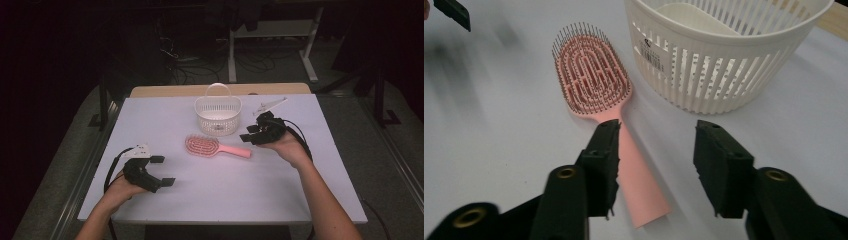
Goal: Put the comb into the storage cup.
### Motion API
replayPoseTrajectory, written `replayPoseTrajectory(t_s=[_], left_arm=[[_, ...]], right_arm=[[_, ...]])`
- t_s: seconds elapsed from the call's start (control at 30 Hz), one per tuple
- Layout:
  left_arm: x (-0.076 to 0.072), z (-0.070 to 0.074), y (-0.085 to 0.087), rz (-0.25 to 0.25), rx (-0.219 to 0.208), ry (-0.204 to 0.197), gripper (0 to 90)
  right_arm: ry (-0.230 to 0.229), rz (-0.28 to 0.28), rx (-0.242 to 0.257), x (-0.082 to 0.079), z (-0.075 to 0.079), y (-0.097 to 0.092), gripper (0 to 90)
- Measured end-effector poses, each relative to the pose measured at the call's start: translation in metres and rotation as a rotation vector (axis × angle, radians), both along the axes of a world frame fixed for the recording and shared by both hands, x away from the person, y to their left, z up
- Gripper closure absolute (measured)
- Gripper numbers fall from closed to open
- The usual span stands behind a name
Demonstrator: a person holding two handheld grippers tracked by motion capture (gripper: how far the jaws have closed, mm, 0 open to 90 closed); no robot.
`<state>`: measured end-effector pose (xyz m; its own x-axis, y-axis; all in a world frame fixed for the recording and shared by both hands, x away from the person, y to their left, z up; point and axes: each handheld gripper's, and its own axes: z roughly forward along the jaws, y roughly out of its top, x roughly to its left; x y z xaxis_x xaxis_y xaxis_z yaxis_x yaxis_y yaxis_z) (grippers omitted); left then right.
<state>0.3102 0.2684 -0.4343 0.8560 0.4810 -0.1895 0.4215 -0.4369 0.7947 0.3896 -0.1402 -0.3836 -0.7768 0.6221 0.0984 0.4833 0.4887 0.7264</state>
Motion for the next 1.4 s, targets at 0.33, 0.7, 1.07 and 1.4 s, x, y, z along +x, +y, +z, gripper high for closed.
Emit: replayPoseTrajectory(t_s=[0.33, 0.7, 1.07, 1.4], left_arm=[[0.000, 0.000, 0.000, 0.000, -0.004, 0.000, 0.0], [0.000, 0.000, 0.000, 0.001, -0.004, 0.001, 0.0], [0.000, 0.000, 0.000, 0.000, -0.004, 0.000, 0.0], [0.000, 0.000, 0.000, 0.001, -0.003, 0.000, 0.0]], right_arm=[[0.036, 0.024, -0.031, 0.010, -0.009, 0.005, 84.1], [0.065, 0.055, -0.094, 0.021, -0.025, 0.013, 88.6], [0.101, 0.076, -0.140, 0.032, -0.047, 0.022, 88.7], [0.110, 0.104, -0.170, 0.032, -0.054, 0.024, 88.7]])
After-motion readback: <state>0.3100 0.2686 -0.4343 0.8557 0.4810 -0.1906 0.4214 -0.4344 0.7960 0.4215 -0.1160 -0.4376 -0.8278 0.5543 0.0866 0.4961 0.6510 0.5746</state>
